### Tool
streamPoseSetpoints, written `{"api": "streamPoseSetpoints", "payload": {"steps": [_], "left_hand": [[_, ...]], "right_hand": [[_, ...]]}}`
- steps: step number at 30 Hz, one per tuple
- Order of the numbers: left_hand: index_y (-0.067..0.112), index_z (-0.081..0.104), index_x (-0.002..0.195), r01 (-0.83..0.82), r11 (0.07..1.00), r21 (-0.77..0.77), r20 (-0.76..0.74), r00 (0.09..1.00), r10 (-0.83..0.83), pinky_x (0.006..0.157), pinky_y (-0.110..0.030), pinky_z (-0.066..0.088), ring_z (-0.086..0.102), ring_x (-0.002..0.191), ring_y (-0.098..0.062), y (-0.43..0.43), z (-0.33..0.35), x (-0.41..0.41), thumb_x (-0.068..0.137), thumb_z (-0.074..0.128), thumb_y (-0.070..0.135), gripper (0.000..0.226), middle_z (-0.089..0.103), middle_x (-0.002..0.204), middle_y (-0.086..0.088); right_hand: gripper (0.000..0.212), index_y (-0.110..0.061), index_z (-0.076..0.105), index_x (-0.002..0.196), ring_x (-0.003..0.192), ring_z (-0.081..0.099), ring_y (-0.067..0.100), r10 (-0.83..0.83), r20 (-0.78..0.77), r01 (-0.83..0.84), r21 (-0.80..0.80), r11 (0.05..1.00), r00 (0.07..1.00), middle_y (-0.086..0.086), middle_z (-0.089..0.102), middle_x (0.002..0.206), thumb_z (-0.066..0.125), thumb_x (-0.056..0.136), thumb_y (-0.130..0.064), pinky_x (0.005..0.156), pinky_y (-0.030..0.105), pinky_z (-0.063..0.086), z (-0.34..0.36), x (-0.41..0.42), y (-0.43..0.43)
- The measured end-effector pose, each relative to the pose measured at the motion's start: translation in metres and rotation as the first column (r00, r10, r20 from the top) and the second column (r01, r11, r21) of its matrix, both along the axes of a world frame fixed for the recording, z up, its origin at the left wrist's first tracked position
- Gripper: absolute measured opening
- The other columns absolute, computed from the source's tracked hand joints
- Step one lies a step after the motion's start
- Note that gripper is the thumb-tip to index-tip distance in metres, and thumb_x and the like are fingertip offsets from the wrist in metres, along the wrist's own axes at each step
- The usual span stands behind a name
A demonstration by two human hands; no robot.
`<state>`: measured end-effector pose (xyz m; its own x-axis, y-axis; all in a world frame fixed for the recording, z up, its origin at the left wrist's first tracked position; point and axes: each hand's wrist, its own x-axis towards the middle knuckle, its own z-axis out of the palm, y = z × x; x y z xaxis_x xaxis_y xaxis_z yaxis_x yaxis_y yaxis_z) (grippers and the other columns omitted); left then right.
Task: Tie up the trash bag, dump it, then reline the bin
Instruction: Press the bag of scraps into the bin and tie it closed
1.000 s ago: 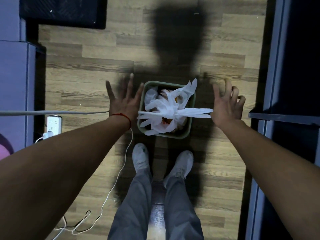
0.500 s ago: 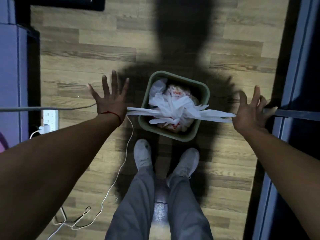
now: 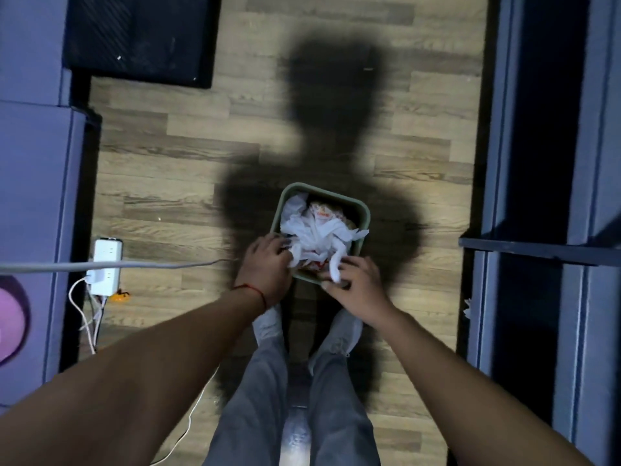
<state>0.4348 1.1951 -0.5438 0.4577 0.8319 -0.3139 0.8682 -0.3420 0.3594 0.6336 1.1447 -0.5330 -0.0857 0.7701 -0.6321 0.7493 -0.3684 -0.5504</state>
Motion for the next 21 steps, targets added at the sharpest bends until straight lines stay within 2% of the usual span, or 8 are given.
{"api": "streamPoseSetpoints", "payload": {"steps": [2,5,7,10,13,16,19,21], "left_hand": [[0.005,0.072,0.091,-0.161,0.974,-0.16,0.139,0.973,0.183,0.083,-0.039,0.055,0.065,0.099,-0.033,-0.015,0.005,0.014,0.08,0.065,0.02,0.021,0.069,0.107,-0.015],[0.006,0.068,0.107,-0.397,0.829,-0.394,0.192,0.846,0.497,0.089,-0.034,0.049,0.062,0.104,-0.027,-0.029,0.017,0.028,0.092,0.053,0.033,0.034,0.066,0.111,-0.013],[0.006,0.068,0.108,-0.433,0.813,-0.389,0.23,0.809,0.541,0.092,-0.028,0.045,0.061,0.107,-0.025,-0.036,0.023,0.03,0.094,0.045,0.037,0.042,0.065,0.114,-0.012],[0.006,0.067,0.116,-0.383,0.837,-0.391,0.257,0.828,0.499,0.1,-0.02,0.037,0.055,0.119,-0.021,-0.044,0.026,0.024,0.098,0.046,0.032,0.038,0.06,0.129,-0.009],[0.012,0.065,0.121,-0.353,0.817,-0.455,0.306,0.8,0.516,0.108,-0.029,0.038,0.05,0.126,-0.016,-0.05,0.024,0.016,0.092,0.039,0.051,0.056,0.054,0.138,-0.004],[0.014,0.064,0.123,-0.323,0.812,-0.486,0.345,0.783,0.518,0.111,-0.032,0.037,0.047,0.13,-0.013,-0.052,0.023,0.01,0.088,0.037,0.056,0.061,0.048,0.143,-0.003],[0.023,0.059,0.13,-0.239,0.848,-0.474,0.356,0.828,0.433,0.11,-0.035,0.038,0.043,0.131,-0.011,-0.051,0.014,-0.002,0.087,0.037,0.064,0.063,0.032,0.153,0.003],[0.028,0.052,0.135,-0.187,0.881,-0.434,0.328,0.878,0.348,0.111,-0.038,0.037,0.039,0.136,-0.016,-0.05,0.006,-0.011,0.086,0.039,0.065,0.062,0.024,0.156,0.002]], "right_hand": [[0.037,-0.023,0.069,0.121,0.13,0.043,0.023,-0.048,-0.063,0.042,-0.081,0.996,0.997,0.005,0.058,0.132,0.069,0.086,-0.035,0.112,0.035,0.029,0.006,-0.02,-0.004],[0.039,-0.021,0.065,0.121,0.127,0.048,0.026,-0.172,-0.099,0.153,-0.177,0.972,0.98,0.006,0.056,0.131,0.065,0.084,-0.033,0.108,0.041,0.038,0.002,-0.039,-0.003],[0.043,-0.023,0.068,0.113,0.121,0.053,0.026,-0.276,-0.146,0.238,-0.231,0.943,0.95,0.005,0.061,0.124,0.054,0.077,-0.043,0.103,0.044,0.043,-0.003,-0.044,-0.003],[0.047,-0.013,0.07,0.089,0.104,0.058,0.027,-0.448,-0.21,0.382,-0.292,0.877,0.869,0.014,0.063,0.109,0.044,0.067,-0.046,0.092,0.04,0.048,-0.005,-0.046,-0.001],[0.055,0.003,0.07,0.099,0.111,0.058,0.036,-0.482,-0.245,0.411,-0.288,0.865,0.841,0.024,0.063,0.113,0.051,0.068,-0.039,0.097,0.048,0.046,0.004,-0.044,0.001],[0.048,-0.007,0.07,0.11,0.126,0.047,0.03,-0.299,-0.228,0.262,-0.182,0.948,0.926,0.016,0.058,0.126,0.057,0.077,-0.039,0.106,0.045,0.039,0.007,-0.042,0.005],[0.035,-0.024,0.062,0.124,0.145,0.01,0.028,-0.007,0.021,0.007,-0.02,1.0,1.0,0.008,0.026,0.151,0.06,0.089,-0.024,0.118,0.05,0.013,-0.001,-0.035,0.004],[0.039,-0.029,0.058,0.126,0.144,0.007,0.032,0.167,0.178,-0.18,0.059,0.982,0.97,0.012,0.018,0.152,0.057,0.089,-0.018,0.117,0.052,0.013,-0.007,-0.031,0.0]]}}
